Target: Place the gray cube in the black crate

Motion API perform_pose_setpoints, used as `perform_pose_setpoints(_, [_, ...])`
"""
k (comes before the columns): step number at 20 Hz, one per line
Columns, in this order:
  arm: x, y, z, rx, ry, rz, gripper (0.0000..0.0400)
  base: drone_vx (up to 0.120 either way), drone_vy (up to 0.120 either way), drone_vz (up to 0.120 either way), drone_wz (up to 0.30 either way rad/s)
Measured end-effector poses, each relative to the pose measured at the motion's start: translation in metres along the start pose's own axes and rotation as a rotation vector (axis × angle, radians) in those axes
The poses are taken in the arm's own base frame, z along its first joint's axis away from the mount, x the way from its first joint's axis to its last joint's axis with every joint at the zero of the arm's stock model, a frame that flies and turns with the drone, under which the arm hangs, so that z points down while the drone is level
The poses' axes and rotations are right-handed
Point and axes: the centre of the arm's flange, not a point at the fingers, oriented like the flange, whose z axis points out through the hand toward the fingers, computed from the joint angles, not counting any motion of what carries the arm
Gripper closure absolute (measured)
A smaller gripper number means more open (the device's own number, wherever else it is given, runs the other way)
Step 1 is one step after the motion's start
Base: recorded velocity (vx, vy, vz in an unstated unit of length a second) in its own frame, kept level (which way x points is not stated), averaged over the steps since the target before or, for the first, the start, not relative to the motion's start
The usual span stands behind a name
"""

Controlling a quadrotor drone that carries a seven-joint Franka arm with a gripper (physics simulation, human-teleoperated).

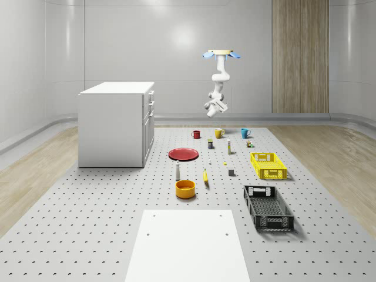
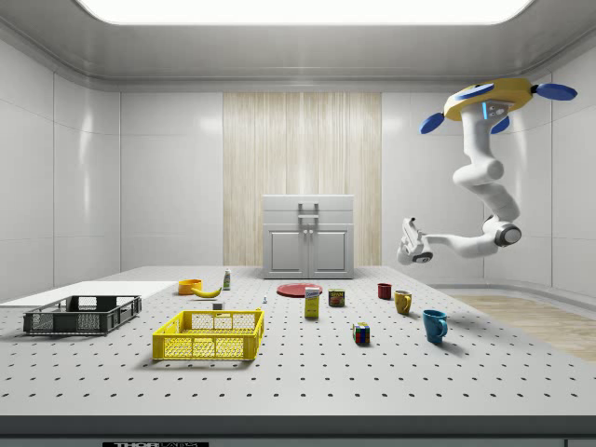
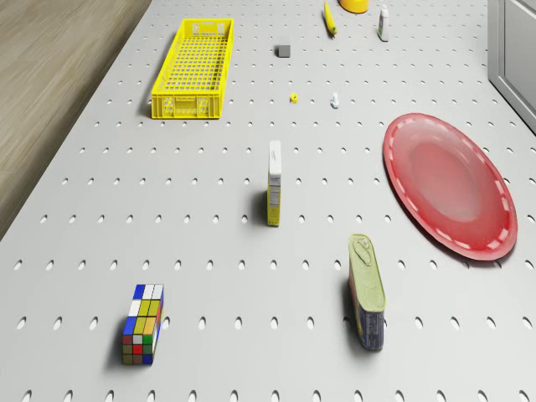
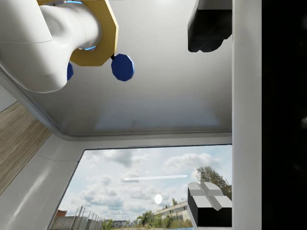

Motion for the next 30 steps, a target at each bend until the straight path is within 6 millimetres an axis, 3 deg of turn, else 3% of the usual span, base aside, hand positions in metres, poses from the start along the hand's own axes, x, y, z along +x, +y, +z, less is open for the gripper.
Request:
perform_pose_setpoints(3, [-0.032,-0.031,0.011,-0.33,0.33,-0.01,0.0,0.12,0.0,0.0,0.0])
perform_pose_setpoints(7, [-0.065,-0.063,0.059,-0.811,0.808,-0.025,0.0,0.12,0.0,0.0,0.0])
perform_pose_setpoints(10, [-0.071,-0.068,0.098,-1.097,1.092,-0.034,0.0,0.12,0.0,0.0,0.0])
perform_pose_setpoints(13, [-0.07,-0.066,0.124,-1.286,1.282,-0.042,0.0,0.12,0.0,0.0,0.0])
perform_pose_setpoints(19, [-0.064,-0.059,0.148,-1.469,1.47,-0.053,0.0,0.12,0.0,0.0,0.0])
perform_pose_setpoints(30, [-0.06,-0.055,0.158,-1.55,1.554,-0.06,0.0,0.12,0.0,0.0,0.0])
